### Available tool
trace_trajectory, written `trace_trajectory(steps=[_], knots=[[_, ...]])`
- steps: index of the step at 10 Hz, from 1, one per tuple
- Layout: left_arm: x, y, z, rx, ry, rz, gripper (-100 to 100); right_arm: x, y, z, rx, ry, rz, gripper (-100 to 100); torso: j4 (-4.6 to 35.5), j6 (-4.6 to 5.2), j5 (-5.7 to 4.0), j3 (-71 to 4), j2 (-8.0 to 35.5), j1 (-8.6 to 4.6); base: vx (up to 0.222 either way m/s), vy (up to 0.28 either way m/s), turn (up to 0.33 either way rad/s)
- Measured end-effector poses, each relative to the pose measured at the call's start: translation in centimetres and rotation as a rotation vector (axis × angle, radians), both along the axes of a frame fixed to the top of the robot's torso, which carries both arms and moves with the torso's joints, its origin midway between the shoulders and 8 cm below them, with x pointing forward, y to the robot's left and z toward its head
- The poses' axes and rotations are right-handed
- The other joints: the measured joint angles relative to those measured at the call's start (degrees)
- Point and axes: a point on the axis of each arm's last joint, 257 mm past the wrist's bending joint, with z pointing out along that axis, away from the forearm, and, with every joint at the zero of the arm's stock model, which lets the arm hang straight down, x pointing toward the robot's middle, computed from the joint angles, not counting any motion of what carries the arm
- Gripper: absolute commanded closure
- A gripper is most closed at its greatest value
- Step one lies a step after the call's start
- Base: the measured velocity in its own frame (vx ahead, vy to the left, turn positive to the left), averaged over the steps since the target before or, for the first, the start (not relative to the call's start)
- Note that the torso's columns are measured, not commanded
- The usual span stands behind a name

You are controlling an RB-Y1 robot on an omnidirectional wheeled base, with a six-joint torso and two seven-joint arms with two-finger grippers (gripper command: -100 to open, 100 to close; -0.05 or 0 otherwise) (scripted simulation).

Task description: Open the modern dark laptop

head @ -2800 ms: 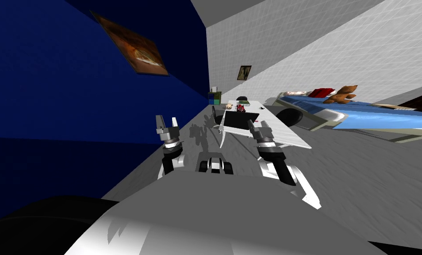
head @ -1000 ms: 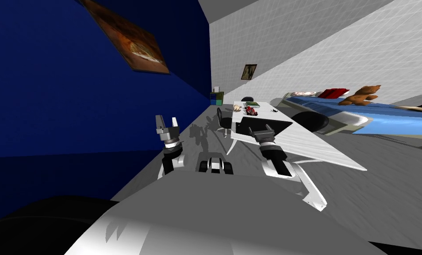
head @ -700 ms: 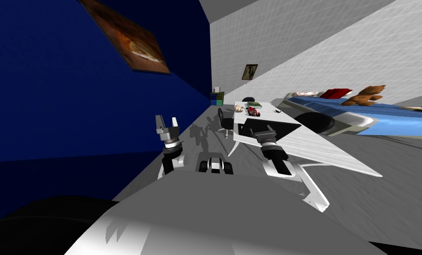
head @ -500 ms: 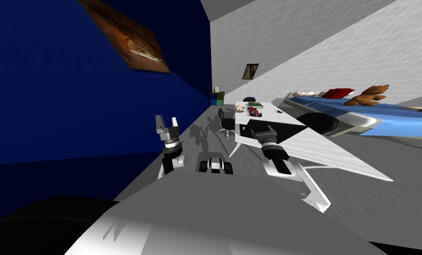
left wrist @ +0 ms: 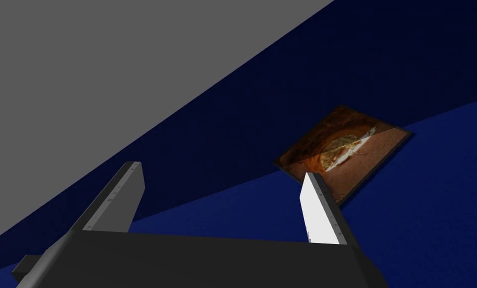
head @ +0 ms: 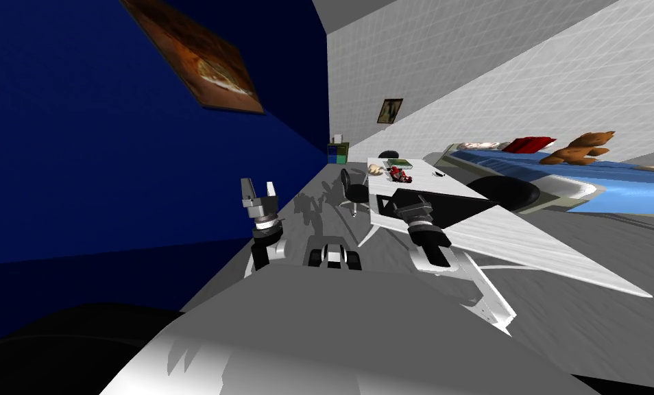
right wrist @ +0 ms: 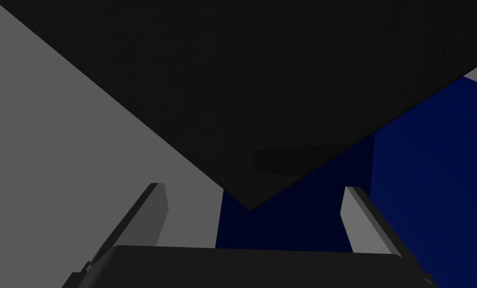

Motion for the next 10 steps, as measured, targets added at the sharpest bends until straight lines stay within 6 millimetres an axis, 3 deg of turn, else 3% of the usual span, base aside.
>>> trace_trajectory(steps=[5, 7, 10], knots=[[0.0, 0.0, 0.0, 0.0, 0.0, 0.0, 0, -0.4, -2.2, -0.8, -0.162, 0.081, -0.066, -100, 0.03, 0.0, -0.03, 0.07, 0.11, -0.09, 0.068, 0.065, 0.001], [0.0, 0.0, 0.0, 0.0, 0.0, 0.0, 0, -0.1, -2.9, -0.8, -0.169, 0.083, -0.084, -100, 0.06, -0.1, -0.06, 0.15, 0.26, -0.2, -0.085, -0.026, 0.283], [0.0, 0.0, 0.0, 0.0, 0.0, 0.0, 0, 1.1, -7.0, -0.6, -0.178, 0.092, -0.176, -100, 0.03, 0.01, -0.02, 0.06, 0.1, -0.06, -0.177, -0.028, 0.358]])
